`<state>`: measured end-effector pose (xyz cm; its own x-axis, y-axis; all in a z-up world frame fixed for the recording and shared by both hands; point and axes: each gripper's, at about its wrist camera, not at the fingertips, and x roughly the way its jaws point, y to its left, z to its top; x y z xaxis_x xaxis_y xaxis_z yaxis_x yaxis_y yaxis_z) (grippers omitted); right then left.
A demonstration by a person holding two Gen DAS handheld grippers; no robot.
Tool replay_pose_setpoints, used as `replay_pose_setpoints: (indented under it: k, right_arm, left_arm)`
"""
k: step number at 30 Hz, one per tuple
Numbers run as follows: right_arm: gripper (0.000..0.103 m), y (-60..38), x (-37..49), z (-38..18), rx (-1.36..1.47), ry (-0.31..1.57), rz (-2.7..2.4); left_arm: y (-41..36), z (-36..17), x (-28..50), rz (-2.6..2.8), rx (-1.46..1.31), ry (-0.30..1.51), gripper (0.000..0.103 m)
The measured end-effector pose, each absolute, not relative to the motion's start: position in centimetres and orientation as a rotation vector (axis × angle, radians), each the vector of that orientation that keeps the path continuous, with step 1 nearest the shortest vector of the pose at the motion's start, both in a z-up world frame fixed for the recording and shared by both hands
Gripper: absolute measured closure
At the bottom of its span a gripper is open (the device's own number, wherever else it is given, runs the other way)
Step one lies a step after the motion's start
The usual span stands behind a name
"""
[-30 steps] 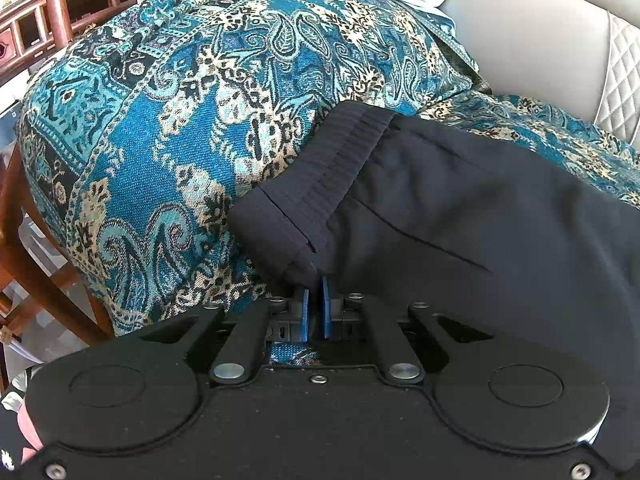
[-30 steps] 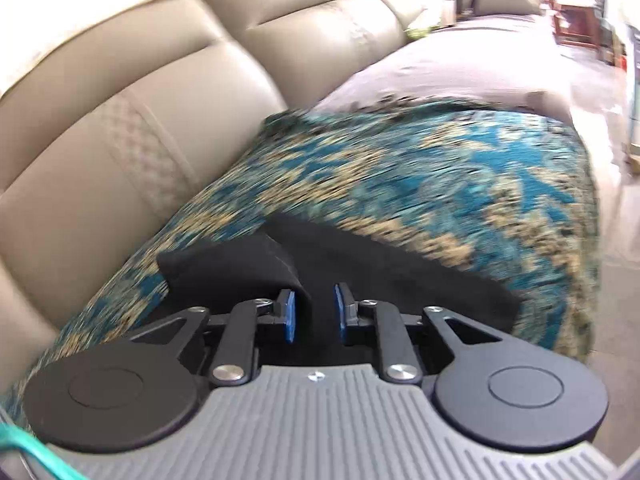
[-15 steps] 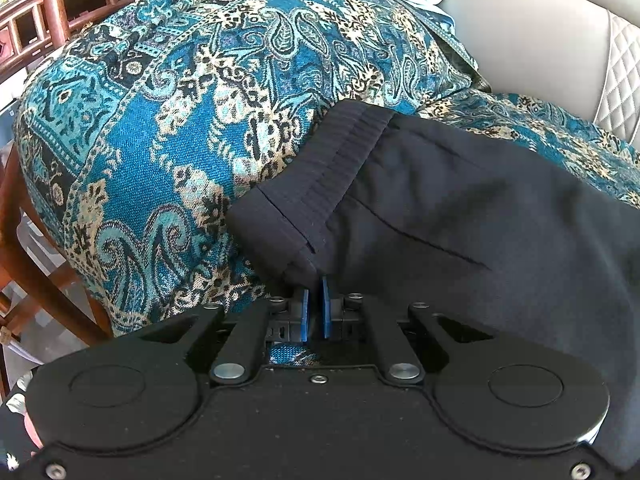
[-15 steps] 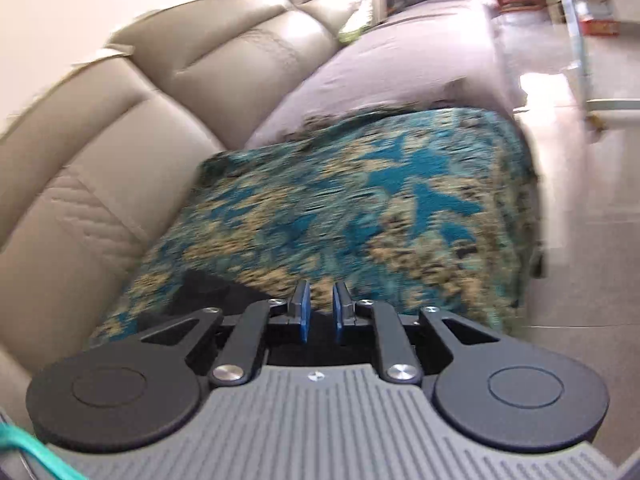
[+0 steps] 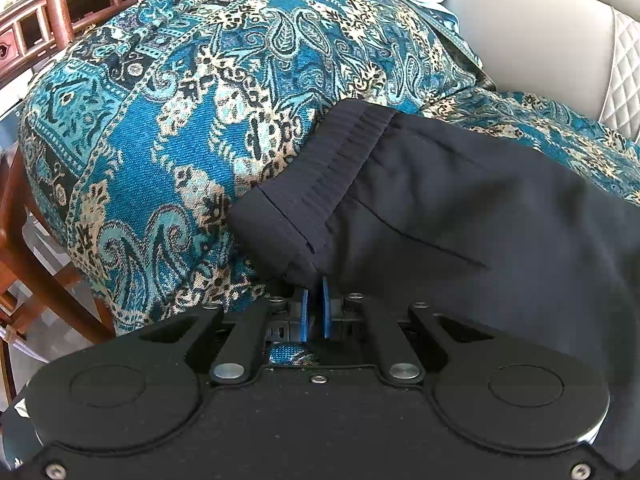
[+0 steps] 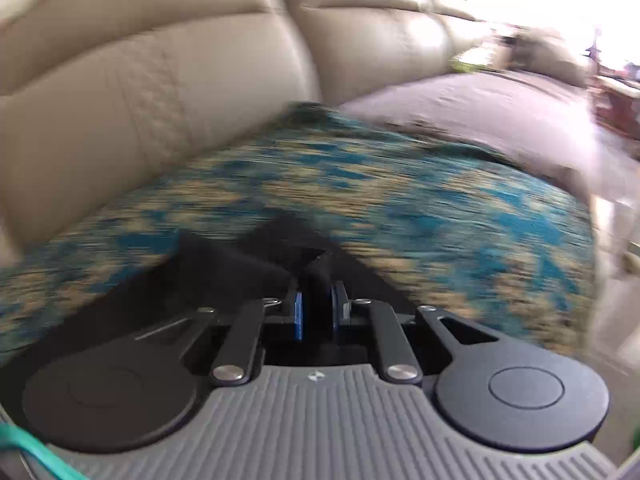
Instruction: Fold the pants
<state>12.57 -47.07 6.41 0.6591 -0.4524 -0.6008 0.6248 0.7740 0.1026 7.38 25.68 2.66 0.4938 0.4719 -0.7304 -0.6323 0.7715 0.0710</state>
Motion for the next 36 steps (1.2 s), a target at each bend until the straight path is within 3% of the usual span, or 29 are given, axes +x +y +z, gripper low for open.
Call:
replay_pose_setpoints:
  k: [4, 6, 7, 10, 16, 21, 24, 30, 31, 33, 35, 36]
  right_arm:
    - [0.085, -40.4, 13.6, 7.3, 0.17, 0.6, -0.355]
    - [0.07, -36.1, 13.2, 7.4, 0.094, 0.611, -0.114]
    - [0.052, -34.3, 12.8, 7.4, 0.075, 0.614, 0.01]
    - [0.036, -29.2, 10.8, 7.3, -0.02, 0.584, 0.286]
    - [0.034, -26.8, 9.4, 7.3, -0.18, 0.536, 0.268]
    - [0.033, -29.6, 10.9, 7.3, -0.173, 0.559, 0.092]
    - [0.023, -31.4, 11.9, 7.2, -0.163, 0.583, 0.075]
    - [0.021, -33.4, 14.5, 5.5, -0.065, 0.708, 0.152]
    - [0.026, -33.1, 14.8, 5.3, -0.068, 0.709, 0.169]
    - [0.045, -32.7, 14.7, 5.2, -0.069, 0.699, 0.18]
    - [0.088, -32.2, 14.5, 5.4, -0.072, 0.682, 0.159]
    - [0.095, -32.1, 14.5, 5.5, -0.062, 0.679, 0.14]
  left_arm:
    - [25.3, 2.6, 7.5, 0.684, -0.193, 0.81, 0.097]
    - [25.3, 2.5, 7.6, 0.685, -0.184, 0.812, 0.097]
    - [25.3, 2.5, 7.6, 0.684, -0.183, 0.814, 0.097]
    - [25.4, 2.5, 7.6, 0.678, -0.189, 0.816, 0.097]
    - [25.4, 2.5, 7.4, 0.67, -0.191, 0.809, 0.097]
    - [24.9, 2.4, 7.2, 0.672, -0.184, 0.802, 0.097]
    - [24.8, 2.5, 7.2, 0.674, -0.183, 0.801, 0.097]
    - [24.8, 2.5, 7.1, 0.673, -0.191, 0.795, 0.097]
    - [24.7, 2.5, 7.1, 0.674, -0.19, 0.796, 0.097]
    - [24.7, 2.5, 7.1, 0.676, -0.188, 0.797, 0.097]
    - [24.7, 2.5, 7.1, 0.678, -0.188, 0.797, 0.097]
    - [24.7, 2.5, 7.1, 0.678, -0.189, 0.797, 0.097]
